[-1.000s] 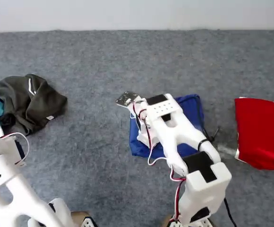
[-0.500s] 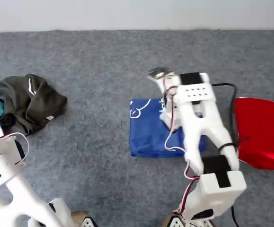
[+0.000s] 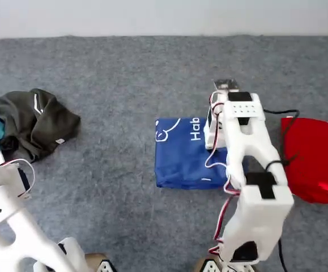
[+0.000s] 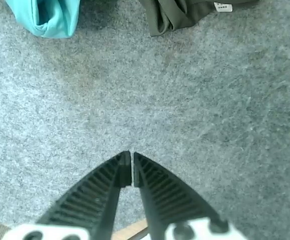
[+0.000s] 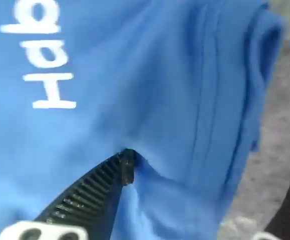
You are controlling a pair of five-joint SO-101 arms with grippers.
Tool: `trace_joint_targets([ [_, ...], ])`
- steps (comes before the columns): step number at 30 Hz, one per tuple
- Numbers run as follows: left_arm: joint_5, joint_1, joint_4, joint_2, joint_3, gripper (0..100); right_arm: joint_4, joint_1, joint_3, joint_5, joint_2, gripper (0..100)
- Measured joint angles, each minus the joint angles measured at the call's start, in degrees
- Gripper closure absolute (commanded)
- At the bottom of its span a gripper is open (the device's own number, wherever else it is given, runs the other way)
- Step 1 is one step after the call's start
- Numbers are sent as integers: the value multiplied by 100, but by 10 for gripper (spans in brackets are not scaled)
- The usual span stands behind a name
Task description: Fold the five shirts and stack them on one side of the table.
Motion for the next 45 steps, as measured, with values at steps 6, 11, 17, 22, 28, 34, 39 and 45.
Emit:
trace_joint_targets([
  [6,0,0,0,0,0,986,18,88,-246,-44,510,908],
  [11,0,0,0,0,0,986,132,404,-378,404,554,974],
  [17,0,0,0,0,0,986,422,853,-756,2110,615,989],
  [22,0,0,0,0,0,986,492,1143,-1257,3780,651,990],
  [28,0,0,0,0,0,986,308,967,-1618,6840,651,990],
  [34,0,0,0,0,0,986,-352,396,-1618,8563,686,963],
  [39,0,0,0,0,0,986,-387,167,-1749,8316,686,724],
  [45,0,0,0,0,44,986,-202,123,-2189,5846,527,701],
])
